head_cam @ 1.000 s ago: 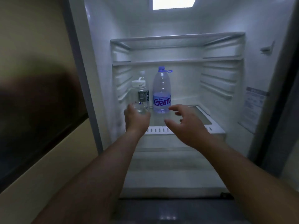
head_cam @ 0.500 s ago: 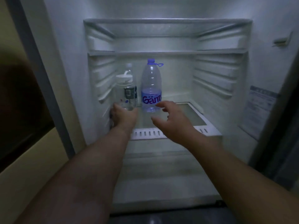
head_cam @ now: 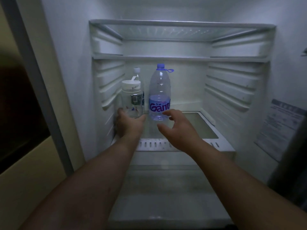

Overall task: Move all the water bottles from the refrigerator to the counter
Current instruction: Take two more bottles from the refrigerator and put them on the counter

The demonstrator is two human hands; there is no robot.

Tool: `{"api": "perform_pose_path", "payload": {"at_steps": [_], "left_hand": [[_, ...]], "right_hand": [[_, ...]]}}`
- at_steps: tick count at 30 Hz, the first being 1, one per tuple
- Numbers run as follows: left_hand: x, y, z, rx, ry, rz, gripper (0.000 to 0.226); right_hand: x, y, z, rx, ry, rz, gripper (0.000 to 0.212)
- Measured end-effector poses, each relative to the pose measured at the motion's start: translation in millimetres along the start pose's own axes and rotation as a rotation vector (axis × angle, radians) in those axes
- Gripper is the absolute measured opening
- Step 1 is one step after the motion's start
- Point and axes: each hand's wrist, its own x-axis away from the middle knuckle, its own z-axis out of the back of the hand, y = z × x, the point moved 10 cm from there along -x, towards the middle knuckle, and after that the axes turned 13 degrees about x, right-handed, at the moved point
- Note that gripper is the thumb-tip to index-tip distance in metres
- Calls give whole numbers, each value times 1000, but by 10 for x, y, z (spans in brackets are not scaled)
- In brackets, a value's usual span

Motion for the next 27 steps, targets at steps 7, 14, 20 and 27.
{"api": "perform_pose_path", "payload": {"at_steps": [7,14,20,27], "left_hand": [[252,-1,130,268,-29,-8,90],[414,150,399,306,-76,-13,79],[521,342,554,351,-124,-99,85],[610,255,507,435,-198,-61,81]], "right_hand": [[-330,19,-107,-60,37,21,35],[-774,50,-453,-109,28,-41,37],[-1216,-225,-711,-182,9,66,50],[-1633,-150,-1075,-215,-1,4,52]]}}
